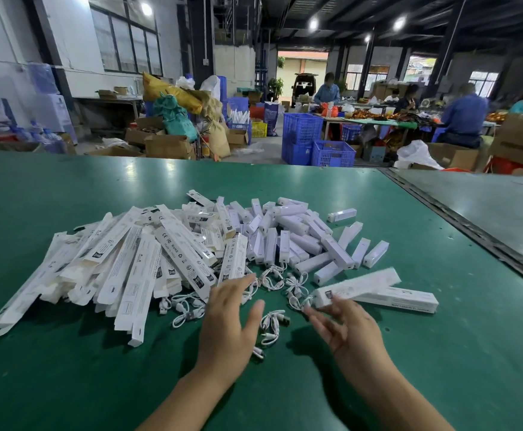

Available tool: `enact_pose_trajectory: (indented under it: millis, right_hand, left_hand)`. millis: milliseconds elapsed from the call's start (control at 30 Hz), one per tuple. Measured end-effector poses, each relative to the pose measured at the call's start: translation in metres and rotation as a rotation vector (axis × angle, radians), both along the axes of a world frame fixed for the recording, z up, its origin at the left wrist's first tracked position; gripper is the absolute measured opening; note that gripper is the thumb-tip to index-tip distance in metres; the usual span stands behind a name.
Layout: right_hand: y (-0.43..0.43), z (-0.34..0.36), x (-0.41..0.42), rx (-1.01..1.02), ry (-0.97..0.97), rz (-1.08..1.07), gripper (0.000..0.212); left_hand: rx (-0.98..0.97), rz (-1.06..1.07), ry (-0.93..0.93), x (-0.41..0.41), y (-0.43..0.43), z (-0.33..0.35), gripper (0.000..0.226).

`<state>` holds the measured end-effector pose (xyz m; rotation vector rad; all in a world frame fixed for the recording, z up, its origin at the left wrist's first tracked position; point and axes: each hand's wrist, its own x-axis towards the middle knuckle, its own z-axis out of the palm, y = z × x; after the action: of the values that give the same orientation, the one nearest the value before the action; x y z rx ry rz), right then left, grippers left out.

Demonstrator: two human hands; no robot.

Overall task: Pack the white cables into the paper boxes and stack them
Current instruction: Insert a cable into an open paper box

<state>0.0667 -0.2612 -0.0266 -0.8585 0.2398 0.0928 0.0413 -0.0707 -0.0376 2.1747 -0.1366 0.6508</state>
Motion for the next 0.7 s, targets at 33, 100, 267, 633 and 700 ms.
enact_pose_trajectory:
  millis: [33, 100, 267, 633, 700]
  right_hand:
    - [-0.004, 0.000, 0.002, 0.038, 0.028, -0.054, 0.015]
    - [-0.012, 0.000, 0.005, 0.085, 0.077, -0.135, 0.015]
    - [-0.022, 0.000, 0.005, 0.100, 0.152, -0.211, 0.022]
    - [-0.027, -0.001, 0.005, 0.043, 0.170, -0.183, 0.009]
    - [-0.025, -0.002, 0.006, 0.046, 0.180, -0.152, 0.010]
  left_hand:
    - [0.005, 0.069, -0.007, 0.002, 0.003, -0.001, 0.039]
    - [0.009, 0.167, 0.012, 0.007, 0.009, -0.003, 0.040]
    - [-0.002, 0.229, 0.095, 0.010, 0.013, -0.005, 0.047]
    - [0.132, 0.162, 0.328, 0.016, 0.020, -0.013, 0.057]
    - [0.219, 0.158, 0.367, 0.018, 0.022, -0.016, 0.054]
